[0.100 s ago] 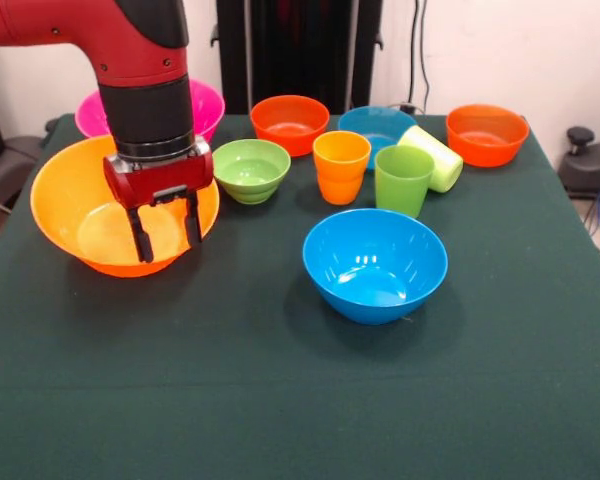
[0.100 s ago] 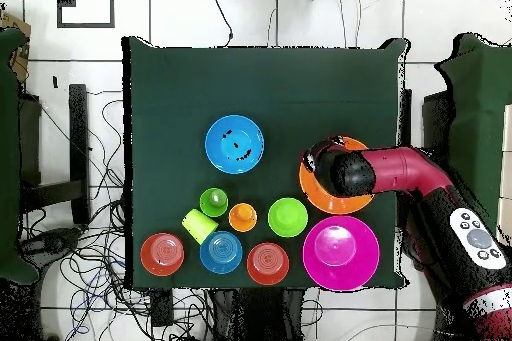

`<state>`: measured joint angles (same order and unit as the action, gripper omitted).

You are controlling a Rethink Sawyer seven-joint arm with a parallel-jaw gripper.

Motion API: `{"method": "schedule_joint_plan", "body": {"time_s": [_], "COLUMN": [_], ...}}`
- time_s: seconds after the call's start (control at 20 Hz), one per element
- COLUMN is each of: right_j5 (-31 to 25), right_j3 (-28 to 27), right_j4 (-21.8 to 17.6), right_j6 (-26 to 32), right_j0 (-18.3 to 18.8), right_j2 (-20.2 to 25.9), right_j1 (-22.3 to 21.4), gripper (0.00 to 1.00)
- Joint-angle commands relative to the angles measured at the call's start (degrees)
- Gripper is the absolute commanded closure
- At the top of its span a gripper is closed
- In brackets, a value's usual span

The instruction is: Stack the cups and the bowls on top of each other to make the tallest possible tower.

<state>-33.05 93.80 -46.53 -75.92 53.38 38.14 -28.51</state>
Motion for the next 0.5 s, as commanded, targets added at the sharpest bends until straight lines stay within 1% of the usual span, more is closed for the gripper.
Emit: {"method": "schedule_joint_plan", "body": {"time_s": [0.05,0.15,0.3,0.4,0.5], "right_j5": [-9.7,-10.8,-13.4,-14.9,-15.0], "right_j3": [1.3,1.2,2.1,2.9,3.5], "right_j4": [-0.6,-1.0,-0.6,-0.1,-0.2], "right_j6": [9.0,9.6,9.4,8.9,8.1], "right_j0": [-3.4,-3.9,-4.3,-4.3,-4.1], "right_j2": [-2.0,-2.1,-2.5,-2.6,-2.7], "right_j1": [0.6,-0.2,-2.3,-3.1,-2.9], "gripper": [0.0,0.0,0.0,0.0,0.0]}}
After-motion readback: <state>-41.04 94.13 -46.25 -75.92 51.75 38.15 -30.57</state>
